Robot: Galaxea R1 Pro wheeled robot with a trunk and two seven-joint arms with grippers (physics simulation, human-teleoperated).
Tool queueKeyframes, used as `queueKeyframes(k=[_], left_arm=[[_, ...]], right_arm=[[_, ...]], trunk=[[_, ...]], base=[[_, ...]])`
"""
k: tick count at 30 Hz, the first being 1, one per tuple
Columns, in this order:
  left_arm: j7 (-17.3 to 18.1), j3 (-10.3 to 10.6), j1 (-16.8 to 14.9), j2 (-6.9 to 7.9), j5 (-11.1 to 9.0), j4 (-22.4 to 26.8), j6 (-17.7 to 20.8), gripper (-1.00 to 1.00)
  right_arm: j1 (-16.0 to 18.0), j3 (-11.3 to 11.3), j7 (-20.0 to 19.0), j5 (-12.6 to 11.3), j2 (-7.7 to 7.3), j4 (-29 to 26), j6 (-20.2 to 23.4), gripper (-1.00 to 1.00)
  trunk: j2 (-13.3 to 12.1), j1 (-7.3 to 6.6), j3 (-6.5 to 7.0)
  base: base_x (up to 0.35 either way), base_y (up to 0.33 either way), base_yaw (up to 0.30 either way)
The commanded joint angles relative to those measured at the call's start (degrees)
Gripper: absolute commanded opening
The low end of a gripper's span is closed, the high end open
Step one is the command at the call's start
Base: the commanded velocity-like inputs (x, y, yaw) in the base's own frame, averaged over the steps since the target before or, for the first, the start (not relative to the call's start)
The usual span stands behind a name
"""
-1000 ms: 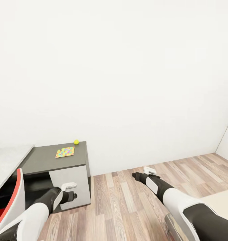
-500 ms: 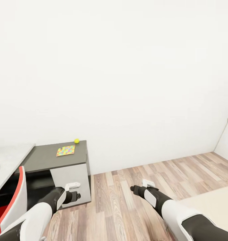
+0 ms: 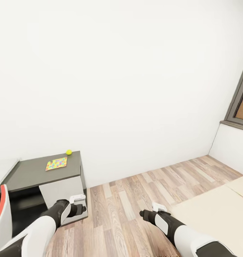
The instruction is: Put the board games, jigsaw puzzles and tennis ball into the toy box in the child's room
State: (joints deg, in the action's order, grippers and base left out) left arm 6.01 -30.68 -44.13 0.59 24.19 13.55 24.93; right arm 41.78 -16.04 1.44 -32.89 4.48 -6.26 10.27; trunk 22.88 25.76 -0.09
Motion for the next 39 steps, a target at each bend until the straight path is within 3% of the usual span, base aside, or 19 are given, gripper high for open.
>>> queueKeyframes(k=[1,39], left_arm=[[0.43,-0.41,0.01,-0.03,0.6,0.13,0.28,1.0],[0.41,-0.38,0.05,-0.06,0.6,0.1,0.21,1.0]], right_arm=[[-0.32,-0.47,0.15,-0.42,-0.02,-0.06,0.22,1.0],[-0.85,-0.35,0.11,-0.42,0.0,-0.06,-0.14,1.0]], trunk=[[0.04,0.02,-0.02],[0.04,0.02,-0.56]], base=[[-0.002,0.0,-0.279],[-0.036,0.006,-0.274]])
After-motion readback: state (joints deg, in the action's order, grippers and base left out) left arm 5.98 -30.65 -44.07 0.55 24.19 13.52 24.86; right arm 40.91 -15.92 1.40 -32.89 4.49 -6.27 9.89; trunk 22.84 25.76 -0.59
